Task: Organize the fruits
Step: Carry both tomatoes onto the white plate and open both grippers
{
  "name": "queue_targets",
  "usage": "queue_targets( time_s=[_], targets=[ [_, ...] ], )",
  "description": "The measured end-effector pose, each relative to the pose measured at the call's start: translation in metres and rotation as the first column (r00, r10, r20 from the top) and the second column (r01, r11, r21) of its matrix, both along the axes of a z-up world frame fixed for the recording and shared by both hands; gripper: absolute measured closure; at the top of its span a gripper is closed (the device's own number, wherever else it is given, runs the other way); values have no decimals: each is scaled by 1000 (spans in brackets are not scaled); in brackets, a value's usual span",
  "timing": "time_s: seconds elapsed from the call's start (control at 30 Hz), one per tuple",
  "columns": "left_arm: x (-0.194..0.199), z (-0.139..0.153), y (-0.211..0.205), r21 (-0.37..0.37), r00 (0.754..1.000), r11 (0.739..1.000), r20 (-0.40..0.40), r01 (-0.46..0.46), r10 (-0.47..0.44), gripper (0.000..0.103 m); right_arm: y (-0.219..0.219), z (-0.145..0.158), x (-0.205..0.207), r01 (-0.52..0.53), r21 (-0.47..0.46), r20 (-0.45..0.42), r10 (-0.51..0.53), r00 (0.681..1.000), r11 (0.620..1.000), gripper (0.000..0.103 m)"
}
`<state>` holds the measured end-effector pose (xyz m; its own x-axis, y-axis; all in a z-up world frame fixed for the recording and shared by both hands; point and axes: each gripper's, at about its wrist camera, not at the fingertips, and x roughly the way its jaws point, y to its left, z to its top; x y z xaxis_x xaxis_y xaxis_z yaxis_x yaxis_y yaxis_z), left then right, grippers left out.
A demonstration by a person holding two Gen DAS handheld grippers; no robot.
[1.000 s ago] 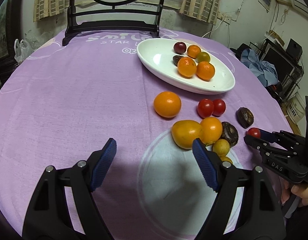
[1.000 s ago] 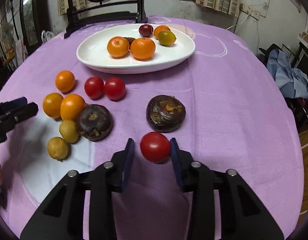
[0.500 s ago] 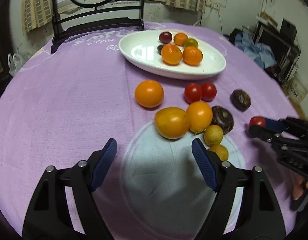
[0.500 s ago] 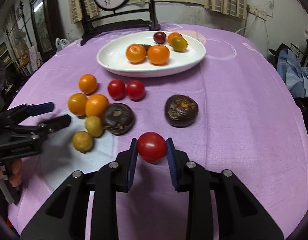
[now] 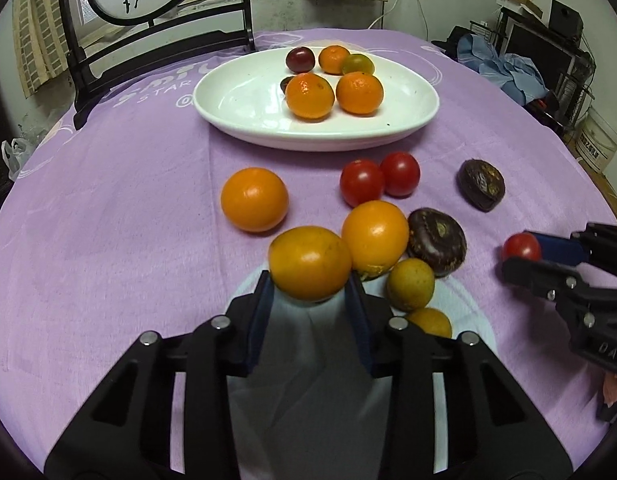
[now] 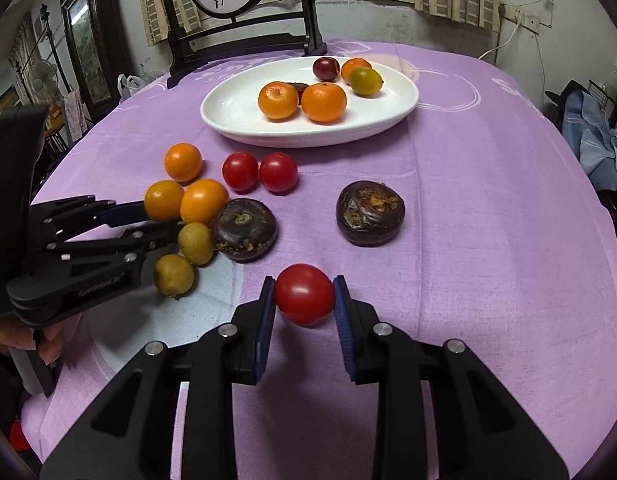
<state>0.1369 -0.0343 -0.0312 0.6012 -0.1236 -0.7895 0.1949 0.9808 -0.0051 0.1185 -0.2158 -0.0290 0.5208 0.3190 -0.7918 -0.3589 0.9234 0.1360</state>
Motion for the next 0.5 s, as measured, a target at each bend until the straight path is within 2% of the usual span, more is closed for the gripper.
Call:
queue_targets(
  time_s=[0.17, 0.33, 0.5],
  targets=[
    [-2, 0, -2, 8, 1000, 1000, 17, 8, -8, 67, 0, 1, 1, -6, 8, 5, 6, 1000, 1000, 73],
    [-10, 5, 6, -25, 1000, 1000, 3, 5, -5, 67, -2, 4, 0, -9, 27, 17, 9, 1000, 1000, 73],
    [-25, 14, 15, -42, 1000, 999, 22, 5, -4, 67, -3, 7, -2, -13, 43, 33, 11, 999, 999, 73]
  ],
)
